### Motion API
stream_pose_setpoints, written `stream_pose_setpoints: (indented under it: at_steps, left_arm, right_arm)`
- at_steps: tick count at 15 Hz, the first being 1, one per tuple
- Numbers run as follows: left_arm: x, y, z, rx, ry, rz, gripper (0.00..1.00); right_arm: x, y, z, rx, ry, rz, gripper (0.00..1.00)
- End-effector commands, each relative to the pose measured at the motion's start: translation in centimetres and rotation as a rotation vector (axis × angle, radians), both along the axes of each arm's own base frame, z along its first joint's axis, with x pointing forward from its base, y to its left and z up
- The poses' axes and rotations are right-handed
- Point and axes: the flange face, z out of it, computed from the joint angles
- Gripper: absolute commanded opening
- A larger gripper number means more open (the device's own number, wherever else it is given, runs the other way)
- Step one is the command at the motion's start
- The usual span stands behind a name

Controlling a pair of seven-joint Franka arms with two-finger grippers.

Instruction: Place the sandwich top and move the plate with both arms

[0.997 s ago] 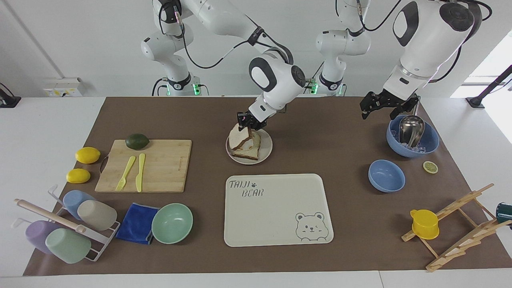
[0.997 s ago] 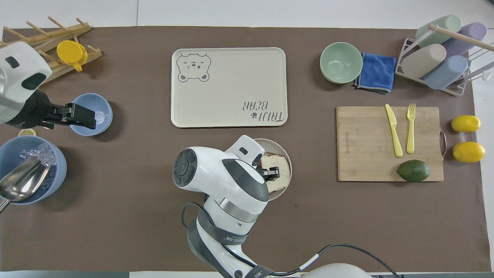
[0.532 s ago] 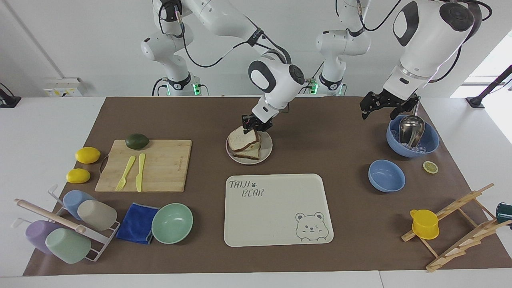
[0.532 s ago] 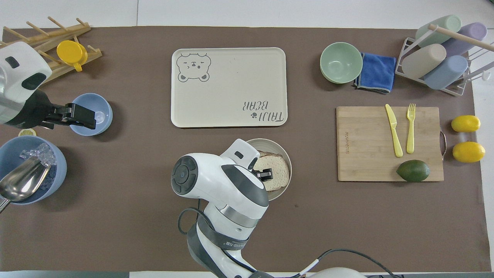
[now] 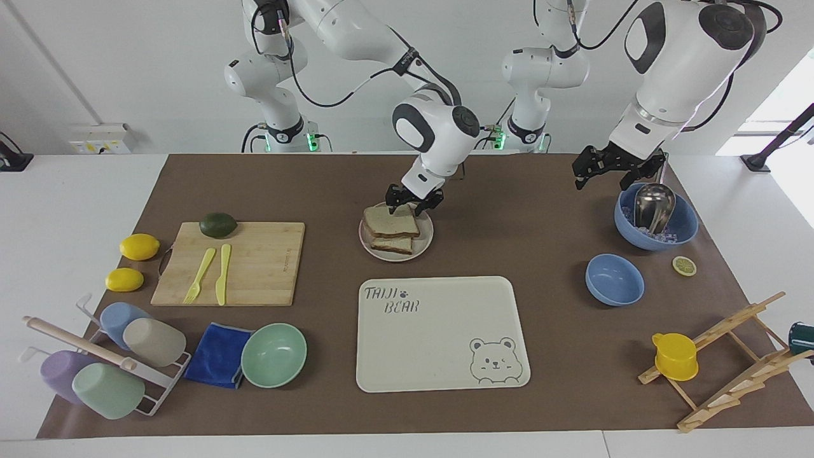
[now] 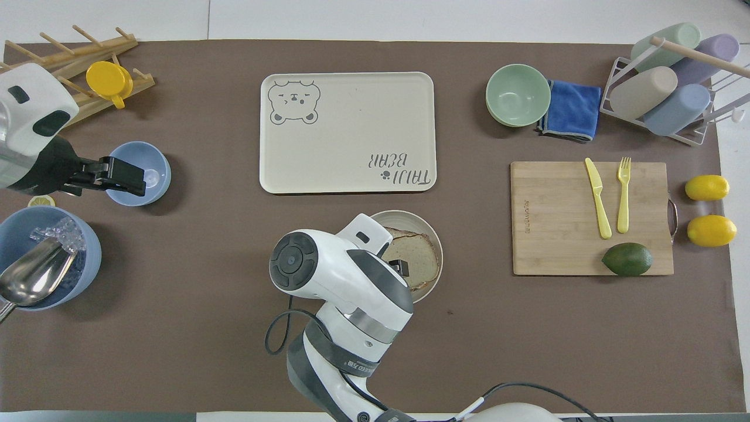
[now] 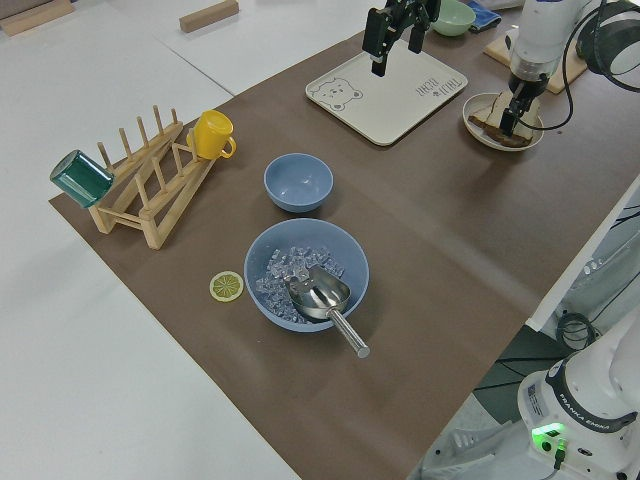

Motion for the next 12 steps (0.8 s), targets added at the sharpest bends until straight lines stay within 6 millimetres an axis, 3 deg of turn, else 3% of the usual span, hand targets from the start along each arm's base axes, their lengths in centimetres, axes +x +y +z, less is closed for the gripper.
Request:
stream_pose_setpoints:
  at_steps: [1, 4, 6, 9, 12]
  left_arm:
    - [-0.1, 0.2, 0.7, -0.014, -0.006, -0.005, 1.00]
    - [-0.1, 0.2, 0.7, -0.014, -0.006, -0.005, 1.00]
    - [-0.1, 0.2, 0.7, -0.014, -0.007, -0.007, 1.00]
    - [-0.1, 0.2, 0.7, -0.014, -0.007, -0.005, 1.00]
    - [-0.1, 0.2, 0.7, -0.014, -0.006, -0.005, 1.00]
  right_arm:
    - [4.3, -6.3, 6.1, 0.099, -0.033, -0.097, 1.00]
    - [8.4, -15.1, 11.8, 0.228, -0.016, -0.165, 1.00]
    - [9.7, -21.0, 15.0, 0.233, -0.012, -0.191, 1.00]
    - [9.3, -28.4, 19.8, 0.234, -0.021, -0.265, 1.00]
    - [8.4, -33.6, 23.0, 0.239, -0.004, -0.241, 1.00]
